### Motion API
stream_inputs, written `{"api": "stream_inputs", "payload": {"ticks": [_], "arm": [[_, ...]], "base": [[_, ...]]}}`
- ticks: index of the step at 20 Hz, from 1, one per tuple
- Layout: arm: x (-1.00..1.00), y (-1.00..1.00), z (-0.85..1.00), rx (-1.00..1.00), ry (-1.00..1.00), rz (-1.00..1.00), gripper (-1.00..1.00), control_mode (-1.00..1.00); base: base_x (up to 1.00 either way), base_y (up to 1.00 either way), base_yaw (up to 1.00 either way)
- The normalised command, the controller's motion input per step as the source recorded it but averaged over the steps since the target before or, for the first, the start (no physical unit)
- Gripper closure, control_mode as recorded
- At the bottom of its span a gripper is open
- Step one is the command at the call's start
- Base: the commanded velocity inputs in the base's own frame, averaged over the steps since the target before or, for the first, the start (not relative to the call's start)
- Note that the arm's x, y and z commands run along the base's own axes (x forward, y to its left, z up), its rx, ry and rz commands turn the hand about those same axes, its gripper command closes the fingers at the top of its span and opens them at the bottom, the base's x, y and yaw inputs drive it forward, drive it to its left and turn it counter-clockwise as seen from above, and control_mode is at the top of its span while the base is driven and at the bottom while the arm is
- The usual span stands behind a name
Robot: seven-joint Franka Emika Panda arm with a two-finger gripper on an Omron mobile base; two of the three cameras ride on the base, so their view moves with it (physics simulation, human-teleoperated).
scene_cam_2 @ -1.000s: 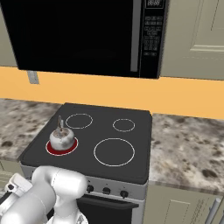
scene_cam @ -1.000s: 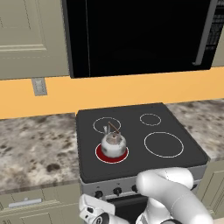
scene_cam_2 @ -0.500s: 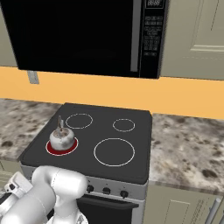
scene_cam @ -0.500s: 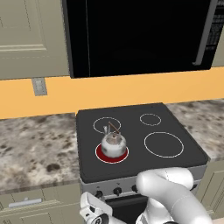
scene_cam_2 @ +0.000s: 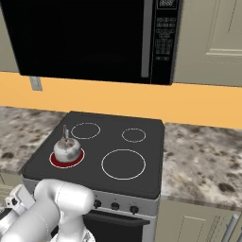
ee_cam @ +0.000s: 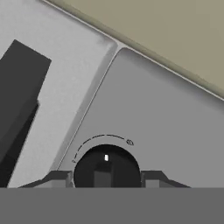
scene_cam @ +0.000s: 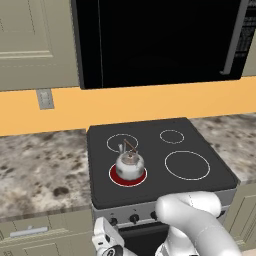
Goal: The kettle is done boiling. Turn off the stove, then wait for 300 timesteps before moving the kettle to the dining table.
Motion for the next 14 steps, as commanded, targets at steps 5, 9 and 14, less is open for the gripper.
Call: {"api": "stream_inputs", "payload": {"ticks": [5, 9, 14], "arm": [[-0.01, 0.00, -0.04, 0.25, -0.06, -0.09, 1.00, -1.00], [-0.03, 0.00, -0.05, 0.26, -0.06, -0.08, 1.00, -1.00], [-0.01, 0.00, -0.10, 0.32, -0.03, -0.08, 1.00, -1.00]], "base": [[0.00, 0.00, 0.00], [0.00, 0.00, 0.00], [0.00, 0.00, 0.00]]}}
